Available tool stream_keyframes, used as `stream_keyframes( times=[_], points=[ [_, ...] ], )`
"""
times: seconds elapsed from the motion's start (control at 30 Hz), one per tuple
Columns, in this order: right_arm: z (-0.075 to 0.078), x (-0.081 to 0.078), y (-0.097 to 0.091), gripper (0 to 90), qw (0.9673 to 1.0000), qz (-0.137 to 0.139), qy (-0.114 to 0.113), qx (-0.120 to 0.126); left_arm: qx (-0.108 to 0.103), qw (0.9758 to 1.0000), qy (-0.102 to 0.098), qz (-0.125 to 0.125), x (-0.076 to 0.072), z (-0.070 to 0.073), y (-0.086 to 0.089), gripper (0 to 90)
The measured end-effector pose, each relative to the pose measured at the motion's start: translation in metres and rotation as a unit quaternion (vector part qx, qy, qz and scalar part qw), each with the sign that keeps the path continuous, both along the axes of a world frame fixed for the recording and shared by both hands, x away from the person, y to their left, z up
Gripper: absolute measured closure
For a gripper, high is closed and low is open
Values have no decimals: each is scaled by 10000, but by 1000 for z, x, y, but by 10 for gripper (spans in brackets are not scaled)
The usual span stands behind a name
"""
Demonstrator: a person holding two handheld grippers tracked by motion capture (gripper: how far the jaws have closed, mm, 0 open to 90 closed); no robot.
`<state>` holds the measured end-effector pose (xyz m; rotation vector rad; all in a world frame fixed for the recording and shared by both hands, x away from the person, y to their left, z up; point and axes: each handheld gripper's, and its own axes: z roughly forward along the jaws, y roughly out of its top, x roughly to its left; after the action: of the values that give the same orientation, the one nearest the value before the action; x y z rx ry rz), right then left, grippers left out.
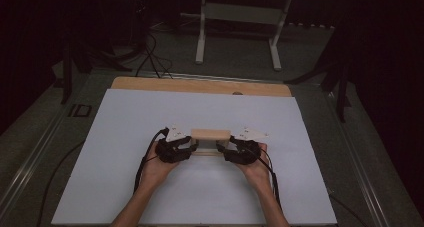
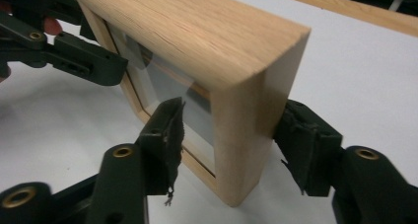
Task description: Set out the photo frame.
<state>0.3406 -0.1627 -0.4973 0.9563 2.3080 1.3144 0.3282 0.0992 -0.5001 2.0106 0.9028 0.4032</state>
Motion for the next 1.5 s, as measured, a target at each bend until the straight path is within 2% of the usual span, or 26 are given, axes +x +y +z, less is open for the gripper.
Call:
stream_keyframes(
  times=[0.4, 0.77, 0.97, 1.17, 1.5],
  points=[
    [-2, 0, -3, 500, 10000, 45, -5, -24, -21, 10000, 1, 40, 1, -1, -2, 567],
    [0, -6, -3, 528, 9996, 158, -65, -208, -13, 10000, 74, 34, -1, 1, -2, 550],
    [1, -8, -5, 534, 9997, 240, 29, -93, -66, 9998, 189, 86, -7, 2, -1, 553],
    [1, -7, -4, 531, 9995, 303, 29, -88, -95, 9997, 181, 119, -10, 1, 0, 560],
    [2, 0, -3, 532, 9995, 293, 43, -60, -32, 9997, 135, 224, -6, 3, -1, 561]
  ],
)
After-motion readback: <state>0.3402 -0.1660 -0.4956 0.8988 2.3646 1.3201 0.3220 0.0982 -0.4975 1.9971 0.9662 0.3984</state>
